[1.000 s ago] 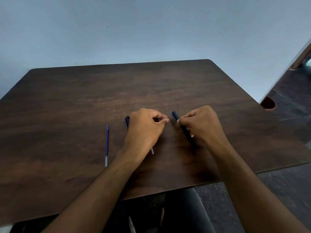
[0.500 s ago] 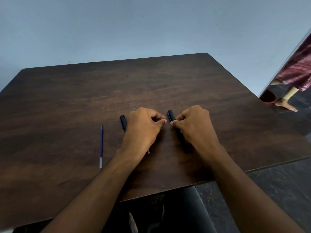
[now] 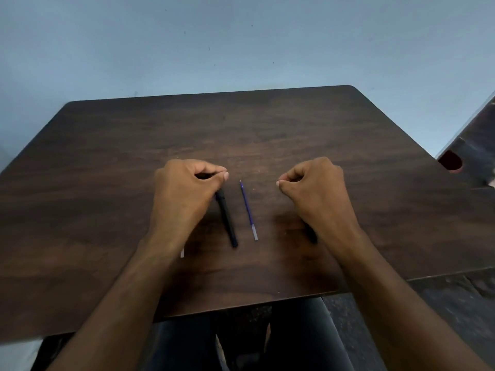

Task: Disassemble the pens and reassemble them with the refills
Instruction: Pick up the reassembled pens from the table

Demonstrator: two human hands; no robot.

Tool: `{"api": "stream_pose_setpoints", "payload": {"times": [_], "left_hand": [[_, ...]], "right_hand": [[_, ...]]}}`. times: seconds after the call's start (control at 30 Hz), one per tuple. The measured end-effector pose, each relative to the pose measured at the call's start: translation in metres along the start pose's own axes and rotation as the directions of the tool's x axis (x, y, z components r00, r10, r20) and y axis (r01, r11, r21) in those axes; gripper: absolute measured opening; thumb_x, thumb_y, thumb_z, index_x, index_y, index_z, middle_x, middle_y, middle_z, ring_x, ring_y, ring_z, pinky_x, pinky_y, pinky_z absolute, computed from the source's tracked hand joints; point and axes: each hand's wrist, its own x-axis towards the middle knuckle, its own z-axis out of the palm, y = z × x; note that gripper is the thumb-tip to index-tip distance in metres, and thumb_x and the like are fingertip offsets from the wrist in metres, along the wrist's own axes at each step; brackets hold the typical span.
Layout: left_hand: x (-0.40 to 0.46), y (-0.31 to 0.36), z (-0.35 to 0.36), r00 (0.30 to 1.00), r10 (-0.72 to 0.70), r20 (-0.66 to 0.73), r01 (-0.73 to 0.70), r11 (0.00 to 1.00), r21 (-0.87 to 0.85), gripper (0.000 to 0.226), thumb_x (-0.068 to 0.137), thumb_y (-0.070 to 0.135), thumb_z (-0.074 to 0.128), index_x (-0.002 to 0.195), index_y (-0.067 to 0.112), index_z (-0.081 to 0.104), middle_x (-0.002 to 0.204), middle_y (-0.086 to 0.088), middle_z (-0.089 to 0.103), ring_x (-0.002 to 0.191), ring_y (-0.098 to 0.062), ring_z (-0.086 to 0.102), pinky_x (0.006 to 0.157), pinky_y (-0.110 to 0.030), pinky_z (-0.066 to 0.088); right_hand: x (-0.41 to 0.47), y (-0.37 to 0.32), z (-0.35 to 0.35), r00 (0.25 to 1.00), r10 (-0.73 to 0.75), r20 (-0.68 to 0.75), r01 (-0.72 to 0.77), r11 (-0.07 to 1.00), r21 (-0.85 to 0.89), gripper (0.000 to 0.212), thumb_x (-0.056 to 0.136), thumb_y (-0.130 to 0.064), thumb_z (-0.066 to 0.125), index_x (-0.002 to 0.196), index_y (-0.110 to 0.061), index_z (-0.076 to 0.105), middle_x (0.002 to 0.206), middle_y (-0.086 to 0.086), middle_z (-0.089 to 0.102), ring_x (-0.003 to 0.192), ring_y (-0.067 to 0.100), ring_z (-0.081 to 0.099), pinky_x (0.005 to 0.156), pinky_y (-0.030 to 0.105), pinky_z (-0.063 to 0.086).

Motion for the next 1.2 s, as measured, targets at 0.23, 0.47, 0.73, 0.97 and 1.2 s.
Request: {"api": "stream_pose_setpoints", "payload": {"times": [0.23,0.47,0.73,0.97,1.2], "left_hand": [[-0.002,-0.02,-0.017,0.998,-0.025,-0.052,0.024,1.0,-0.012,0.01,0.081,0.029,0.081,0.091,0.025,0.081,0.075,0.024,0.069,0.078,0.018,0.064,0.068,0.003,0.044],[-0.004,-0.029,-0.016,0.996,-0.056,-0.07,0.052,0.997,-0.059,0.008,0.081,0.03,0.081,0.088,0.026,0.081,0.072,0.023,0.071,0.07,0.018,0.064,0.059,-0.002,0.047],[-0.005,-0.034,-0.015,0.994,-0.097,-0.048,0.092,0.99,-0.108,0.005,0.081,0.03,0.08,0.086,0.028,0.081,0.073,0.019,0.074,0.057,0.012,0.062,0.062,-0.018,0.053],[-0.005,-0.027,-0.012,0.977,-0.211,0.008,0.202,0.924,-0.324,0.005,0.086,0.032,0.077,0.085,0.026,0.076,0.071,0.004,0.076,0.058,-0.004,0.068,0.05,-0.019,0.055],[0.004,-0.006,-0.009,0.894,-0.324,0.308,0.447,0.661,-0.603,0.023,0.086,0.022,0.077,0.09,0.0,0.076,0.068,-0.004,0.072,0.058,-0.012,0.06,0.054,-0.023,0.053]], "right_hand": [[0.0,-0.028,0.031,0.985,0.023,0.173,-0.01,0.997,-0.072,0.022,0.089,-0.031,0.076,0.073,-0.016,0.078,0.07,-0.002,0.074,0.064,0.004,0.068,0.054,0.015,0.055],[-0.005,-0.049,0.079,0.955,0.056,0.291,0.058,0.927,-0.37,0.039,0.084,-0.053,0.073,0.071,-0.021,0.056,0.066,-0.001,0.059,0.058,0.014,0.058,0.046,0.026,0.039],[-0.005,-0.051,0.083,0.978,0.053,0.203,0.025,0.931,-0.365,0.042,0.084,-0.039,0.073,0.064,-0.022,0.039,0.065,-0.002,0.046,0.055,0.014,0.047,0.042,0.025,0.029],[-0.007,-0.052,0.056,0.984,0.001,0.18,0.034,0.981,-0.193,0.032,0.084,-0.04,0.074,0.063,-0.015,0.069,0.056,-0.001,0.067,0.05,0.013,0.064,0.044,0.025,0.05],[-0.01,-0.052,0.024,0.968,-0.007,0.251,-0.004,0.999,0.042,0.024,0.081,-0.034,0.082,0.068,-0.016,0.072,0.059,0.001,0.073,0.053,0.011,0.07,0.051,0.023,0.057]]}}
